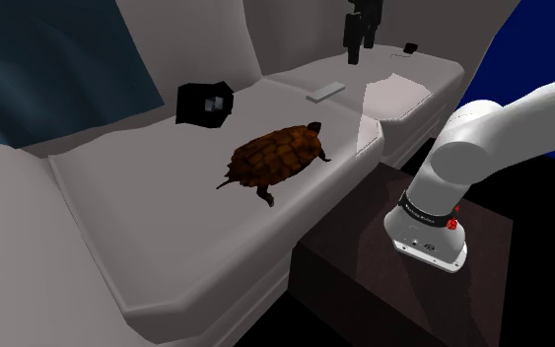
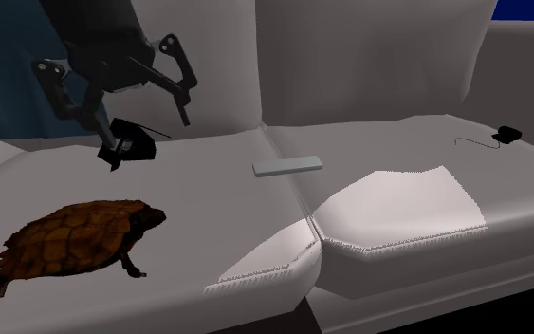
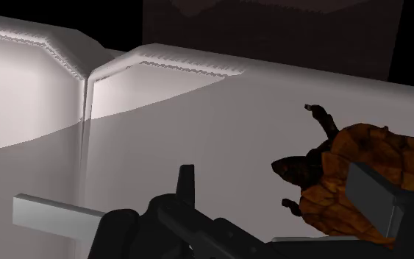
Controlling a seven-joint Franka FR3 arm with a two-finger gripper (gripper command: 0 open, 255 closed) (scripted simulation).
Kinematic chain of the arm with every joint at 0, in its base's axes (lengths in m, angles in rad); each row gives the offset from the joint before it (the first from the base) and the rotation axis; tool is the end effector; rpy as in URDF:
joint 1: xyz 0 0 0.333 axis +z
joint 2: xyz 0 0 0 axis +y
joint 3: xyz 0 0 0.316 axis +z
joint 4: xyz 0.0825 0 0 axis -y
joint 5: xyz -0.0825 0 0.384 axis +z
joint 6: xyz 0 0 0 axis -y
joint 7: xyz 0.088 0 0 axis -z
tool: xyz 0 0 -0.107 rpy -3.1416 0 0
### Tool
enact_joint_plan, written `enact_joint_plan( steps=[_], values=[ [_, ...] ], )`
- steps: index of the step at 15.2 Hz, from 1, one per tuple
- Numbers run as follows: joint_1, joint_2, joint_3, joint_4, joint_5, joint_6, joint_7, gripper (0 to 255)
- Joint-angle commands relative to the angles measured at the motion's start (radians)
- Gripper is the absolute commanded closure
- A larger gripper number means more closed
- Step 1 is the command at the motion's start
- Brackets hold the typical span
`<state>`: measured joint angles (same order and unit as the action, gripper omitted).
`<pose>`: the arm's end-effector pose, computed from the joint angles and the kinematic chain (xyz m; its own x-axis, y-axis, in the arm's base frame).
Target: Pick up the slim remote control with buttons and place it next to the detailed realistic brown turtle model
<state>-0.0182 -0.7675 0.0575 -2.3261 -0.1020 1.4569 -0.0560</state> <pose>0.2998 0.0054 0.5901 0.9921 0.0628 -0.1090 0.0775 -0.9877 0.1356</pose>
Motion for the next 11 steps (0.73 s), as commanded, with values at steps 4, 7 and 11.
enact_joint_plan(
  steps=[4, 7, 11],
  values=[
    [0.009, -0.015, -0.087, -0.056, -0.057, 0.062, -0.151, 0],
    [0.017, -0.007, -0.177, -0.094, -0.114, 0.13, -0.299, 0],
    [0.029, 0.038, -0.299, -0.117, -0.18, 0.23, -0.494, 0]
  ],
)
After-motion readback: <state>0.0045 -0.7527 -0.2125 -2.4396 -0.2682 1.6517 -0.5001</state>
